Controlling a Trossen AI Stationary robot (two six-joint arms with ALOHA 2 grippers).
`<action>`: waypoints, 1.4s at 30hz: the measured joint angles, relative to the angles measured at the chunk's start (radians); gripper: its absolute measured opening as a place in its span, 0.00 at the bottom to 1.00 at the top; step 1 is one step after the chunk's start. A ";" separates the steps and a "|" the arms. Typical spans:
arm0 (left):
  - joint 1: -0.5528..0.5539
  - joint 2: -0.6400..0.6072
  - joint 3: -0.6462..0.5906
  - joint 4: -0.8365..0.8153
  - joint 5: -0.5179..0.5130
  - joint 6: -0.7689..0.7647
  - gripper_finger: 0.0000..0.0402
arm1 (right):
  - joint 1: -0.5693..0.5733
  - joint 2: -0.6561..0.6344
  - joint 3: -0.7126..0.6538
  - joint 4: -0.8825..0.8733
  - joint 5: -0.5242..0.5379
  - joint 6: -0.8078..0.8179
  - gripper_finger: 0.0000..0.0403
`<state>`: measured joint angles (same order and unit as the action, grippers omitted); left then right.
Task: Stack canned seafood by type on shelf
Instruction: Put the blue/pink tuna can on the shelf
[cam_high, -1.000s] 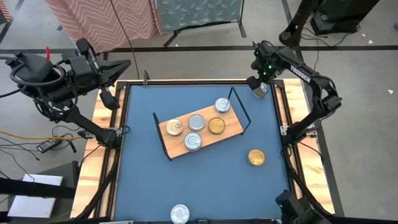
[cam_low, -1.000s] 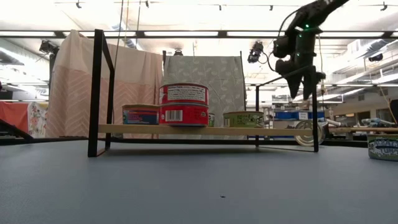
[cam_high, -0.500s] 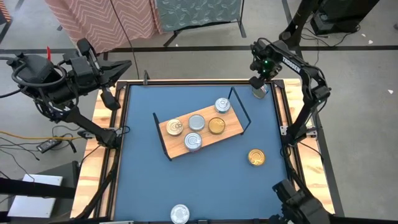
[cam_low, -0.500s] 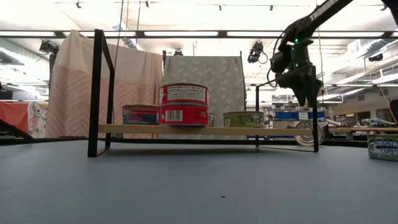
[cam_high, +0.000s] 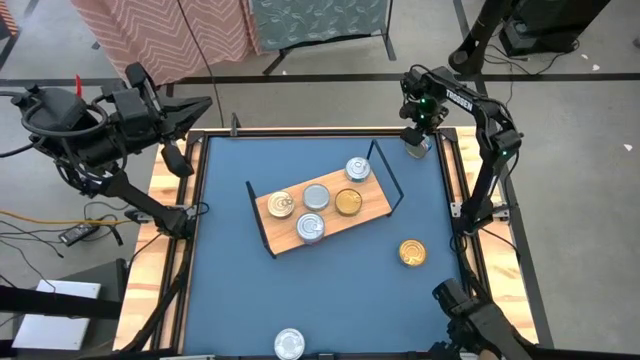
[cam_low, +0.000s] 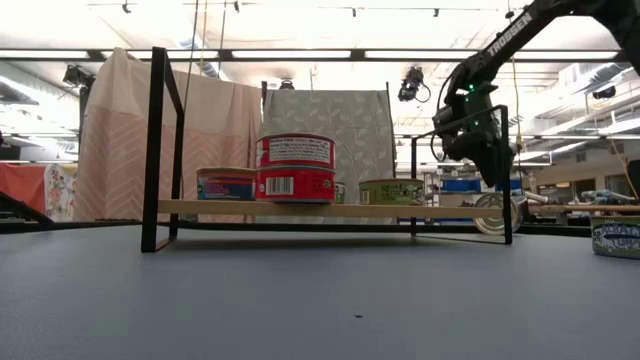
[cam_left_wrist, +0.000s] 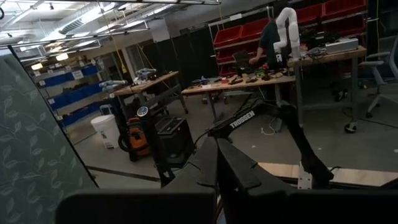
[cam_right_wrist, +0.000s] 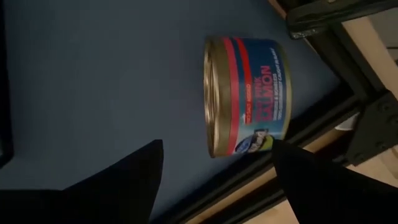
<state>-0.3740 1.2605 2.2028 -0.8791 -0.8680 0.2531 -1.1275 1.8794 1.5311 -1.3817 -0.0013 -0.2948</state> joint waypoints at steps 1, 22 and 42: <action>0.000 0.001 0.000 0.001 0.000 0.000 0.01 | -0.002 0.007 0.000 0.001 0.000 -0.004 0.77; 0.000 0.023 0.000 0.028 0.000 0.001 0.01 | -0.014 0.047 -0.005 -0.003 -0.011 -0.013 0.76; 0.000 0.031 0.000 0.053 0.001 0.000 0.01 | -0.002 0.046 -0.018 0.026 -0.019 -0.015 0.78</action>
<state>-0.3740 1.2914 2.2028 -0.8257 -0.8673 0.2531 -1.1297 1.9251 1.5135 -1.3552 -0.0200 -0.3099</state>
